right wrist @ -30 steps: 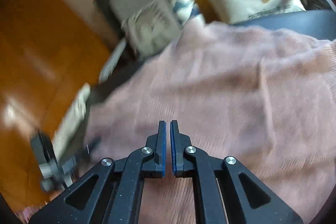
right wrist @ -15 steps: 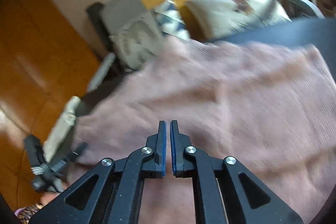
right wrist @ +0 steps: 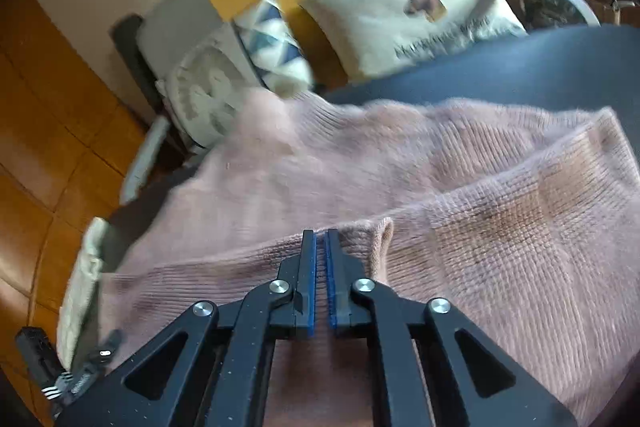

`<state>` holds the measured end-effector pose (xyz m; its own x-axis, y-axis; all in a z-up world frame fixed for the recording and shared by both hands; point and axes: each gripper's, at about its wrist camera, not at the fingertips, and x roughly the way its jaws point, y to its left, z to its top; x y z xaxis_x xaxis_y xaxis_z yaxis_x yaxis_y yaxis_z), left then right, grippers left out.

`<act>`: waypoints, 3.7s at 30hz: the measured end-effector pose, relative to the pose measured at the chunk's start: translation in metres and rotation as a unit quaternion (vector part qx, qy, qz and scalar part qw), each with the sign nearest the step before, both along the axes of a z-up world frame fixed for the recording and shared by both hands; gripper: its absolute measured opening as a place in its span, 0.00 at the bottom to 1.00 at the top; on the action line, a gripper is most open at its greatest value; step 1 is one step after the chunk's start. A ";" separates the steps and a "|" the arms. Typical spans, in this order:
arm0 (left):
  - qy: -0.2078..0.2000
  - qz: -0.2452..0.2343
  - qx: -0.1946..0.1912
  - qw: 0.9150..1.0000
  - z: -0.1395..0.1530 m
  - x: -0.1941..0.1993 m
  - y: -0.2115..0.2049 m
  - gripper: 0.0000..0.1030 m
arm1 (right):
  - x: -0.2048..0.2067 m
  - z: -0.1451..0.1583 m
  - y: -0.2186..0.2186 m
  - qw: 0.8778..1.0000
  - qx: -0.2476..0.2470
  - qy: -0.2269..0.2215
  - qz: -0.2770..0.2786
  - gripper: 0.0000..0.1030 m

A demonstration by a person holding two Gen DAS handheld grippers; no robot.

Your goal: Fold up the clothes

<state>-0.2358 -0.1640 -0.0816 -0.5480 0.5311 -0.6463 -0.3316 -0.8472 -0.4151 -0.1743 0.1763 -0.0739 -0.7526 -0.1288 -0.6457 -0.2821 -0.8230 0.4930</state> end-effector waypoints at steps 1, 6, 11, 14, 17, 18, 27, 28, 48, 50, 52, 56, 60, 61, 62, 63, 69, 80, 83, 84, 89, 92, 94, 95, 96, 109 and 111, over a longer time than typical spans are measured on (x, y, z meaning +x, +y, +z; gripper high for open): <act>0.000 0.000 0.000 1.000 0.000 0.000 0.000 0.06 | 0.004 0.008 -0.007 1.000 -0.002 0.018 0.020 0.06; 0.002 0.001 -0.008 1.000 0.002 0.001 0.001 0.06 | 0.012 -0.003 -0.027 0.996 0.053 -0.045 0.062 0.06; -0.002 -0.008 -0.011 1.000 0.003 -0.002 -0.004 0.07 | 0.031 -0.017 -0.009 0.999 -0.032 -0.007 0.022 0.03; 0.001 -0.015 -0.023 1.000 0.004 -0.004 -0.004 0.07 | 0.033 -0.012 -0.022 1.000 -0.012 -0.019 0.019 0.03; -0.006 -0.021 -0.025 0.999 0.005 -0.009 -0.009 0.07 | 0.033 -0.007 -0.037 0.999 -0.002 -0.023 0.026 0.03; -0.010 -0.023 -0.023 0.999 0.005 -0.010 -0.011 0.07 | 0.033 -0.006 -0.036 0.999 -0.006 -0.027 0.028 0.03; -0.007 -0.056 -0.094 0.994 0.022 -0.029 0.042 0.09 | 0.016 -0.014 -0.016 0.997 -0.034 -0.042 0.049 0.06; -0.008 -0.061 -0.080 0.995 0.027 -0.032 0.045 0.09 | 0.014 -0.011 -0.013 0.997 -0.036 -0.046 0.058 0.06; -0.093 -0.209 -0.143 0.963 0.019 -0.172 0.227 0.26 | -0.145 0.008 0.079 0.982 0.089 -0.111 0.122 0.40; -0.091 -0.215 -0.125 0.964 0.019 -0.178 0.232 0.27 | -0.153 0.000 0.077 0.979 0.096 -0.117 0.136 0.40; -0.099 -0.224 -0.110 0.963 0.016 -0.184 0.237 0.29 | -0.159 -0.004 0.073 0.976 0.104 -0.120 0.148 0.40; -0.090 -0.253 -0.111 0.957 0.017 -0.190 0.249 0.29 | -0.168 -0.009 0.065 0.970 0.124 -0.121 0.173 0.40; -0.061 -0.279 -0.112 0.952 0.016 -0.186 0.253 0.29 | -0.168 -0.010 0.059 0.965 0.149 -0.121 0.179 0.40; -0.052 -0.289 -0.109 0.950 0.016 -0.183 0.253 0.29 | -0.167 -0.011 0.059 0.966 0.150 -0.119 0.176 0.40; -0.047 -0.296 -0.104 0.948 0.015 -0.180 0.253 0.29 | -0.165 -0.011 0.059 0.966 0.150 -0.115 0.173 0.40; -0.041 -0.300 -0.100 0.948 0.014 -0.178 0.252 0.29 | -0.164 -0.011 0.060 0.968 0.150 -0.111 0.170 0.40; -0.030 -0.306 -0.085 0.948 0.013 -0.175 0.255 0.29 | -0.159 -0.013 0.060 0.971 0.149 -0.093 0.161 0.39; -0.012 -0.274 -0.124 0.954 0.012 -0.173 0.269 0.06 | -0.160 -0.012 0.052 0.969 0.167 -0.094 0.154 0.10; -0.012 -0.258 -0.107 0.960 0.019 -0.173 0.261 0.04 | -0.155 -0.006 0.055 0.975 0.153 -0.087 0.137 0.10; -0.006 -0.260 -0.099 0.960 0.023 -0.170 0.258 0.04 | -0.152 -0.002 0.057 0.977 0.144 -0.081 0.132 0.10; 0.017 -0.269 -0.022 0.963 0.056 -0.154 0.231 0.04 | -0.126 0.028 0.064 0.987 0.100 -0.051 0.119 0.10; 0.031 -0.275 0.006 0.961 0.074 -0.137 0.213 0.04 | -0.102 0.045 0.059 0.989 0.083 -0.030 0.118 0.10; 0.038 -0.284 0.014 0.958 0.083 -0.121 0.202 0.04 | -0.082 0.054 0.052 0.989 0.080 -0.020 0.125 0.10; 0.040 -0.289 0.017 0.956 0.086 -0.112 0.198 0.04 | -0.070 0.057 0.047 0.988 0.082 -0.016 0.128 0.10; 0.047 -0.295 0.023 0.954 0.089 -0.100 0.192 0.04 | -0.059 0.060 0.041 0.988 0.082 -0.009 0.131 0.10; 0.073 -0.295 0.001 0.953 0.055 0.020 0.131 0.05 | 0.054 0.010 -0.024 0.988 0.084 0.001 0.129 0.10; 0.058 -0.299 -0.016 0.952 0.041 0.029 0.131 0.05 | 0.061 -0.004 -0.023 0.991 0.063 -0.011 0.114 0.10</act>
